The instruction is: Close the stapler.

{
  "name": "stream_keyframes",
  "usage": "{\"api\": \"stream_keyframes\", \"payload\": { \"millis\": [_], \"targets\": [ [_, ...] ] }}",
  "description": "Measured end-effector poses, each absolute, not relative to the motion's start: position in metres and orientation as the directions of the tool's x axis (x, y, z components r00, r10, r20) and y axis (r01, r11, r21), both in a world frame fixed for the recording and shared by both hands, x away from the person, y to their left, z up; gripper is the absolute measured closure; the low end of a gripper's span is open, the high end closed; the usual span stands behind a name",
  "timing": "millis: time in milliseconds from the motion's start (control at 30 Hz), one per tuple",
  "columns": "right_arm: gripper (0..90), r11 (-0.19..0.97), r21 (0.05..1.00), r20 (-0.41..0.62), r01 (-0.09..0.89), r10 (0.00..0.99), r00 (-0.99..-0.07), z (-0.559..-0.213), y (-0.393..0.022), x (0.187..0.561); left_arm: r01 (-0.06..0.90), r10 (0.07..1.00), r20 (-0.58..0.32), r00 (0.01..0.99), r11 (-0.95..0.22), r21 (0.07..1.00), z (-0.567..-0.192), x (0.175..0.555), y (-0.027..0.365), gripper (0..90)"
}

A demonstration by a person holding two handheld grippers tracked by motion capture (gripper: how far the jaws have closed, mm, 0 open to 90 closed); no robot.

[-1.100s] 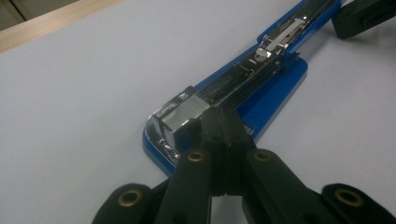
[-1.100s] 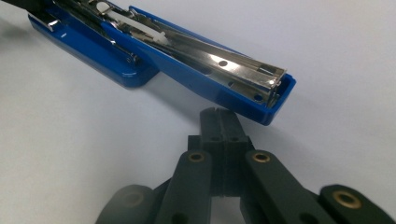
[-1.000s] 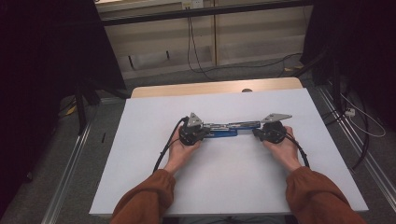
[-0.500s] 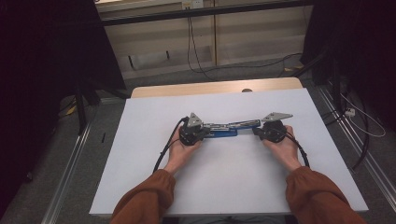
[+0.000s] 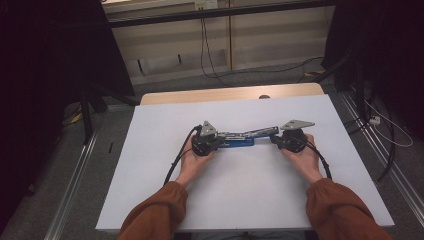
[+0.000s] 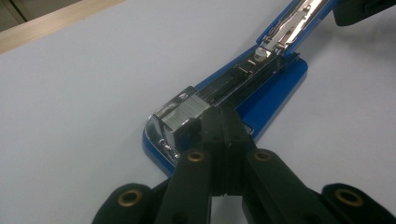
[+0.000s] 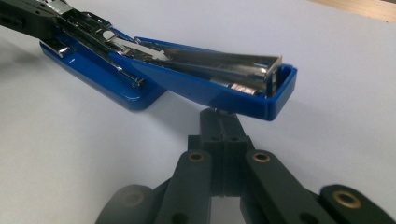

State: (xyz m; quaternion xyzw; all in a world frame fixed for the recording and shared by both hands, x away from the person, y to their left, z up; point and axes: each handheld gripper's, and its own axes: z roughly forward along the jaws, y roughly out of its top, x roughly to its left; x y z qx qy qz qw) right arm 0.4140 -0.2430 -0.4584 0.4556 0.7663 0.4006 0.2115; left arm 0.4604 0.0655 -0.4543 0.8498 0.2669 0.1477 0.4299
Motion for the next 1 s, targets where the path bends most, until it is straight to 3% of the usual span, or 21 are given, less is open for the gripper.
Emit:
{"api": "stream_keyframes", "payload": {
  "millis": [433, 600, 733, 1000],
  "targets": [
    [90.0, 0.236, 0.844, 0.054, 0.482, 0.857, -0.513, -0.454, -0.240, 0.412, 0.320, 0.581, 0.029, 0.813, -0.488, 0.812, -0.455, 0.460, 0.066, 90.0],
    [90.0, 0.227, 0.863, 0.054, 0.451, 0.846, -0.530, -0.452, -0.240, 0.411, 0.377, 0.593, -0.044, 0.804, -0.450, 0.809, -0.454, 0.462, 0.068, 87.4],
    [89.9, 0.209, 0.865, 0.076, 0.456, 0.844, -0.531, -0.452, -0.240, 0.410, 0.354, 0.585, -0.016, 0.811, -0.468, 0.810, -0.454, 0.458, 0.064, 87.2],
    [81.2, 0.165, 0.879, 0.111, 0.447, 0.841, -0.530, -0.449, -0.241, 0.409, 0.369, 0.573, -0.062, 0.817, -0.437, 0.820, -0.449, 0.449, 0.060, 83.6]
  ]
}}
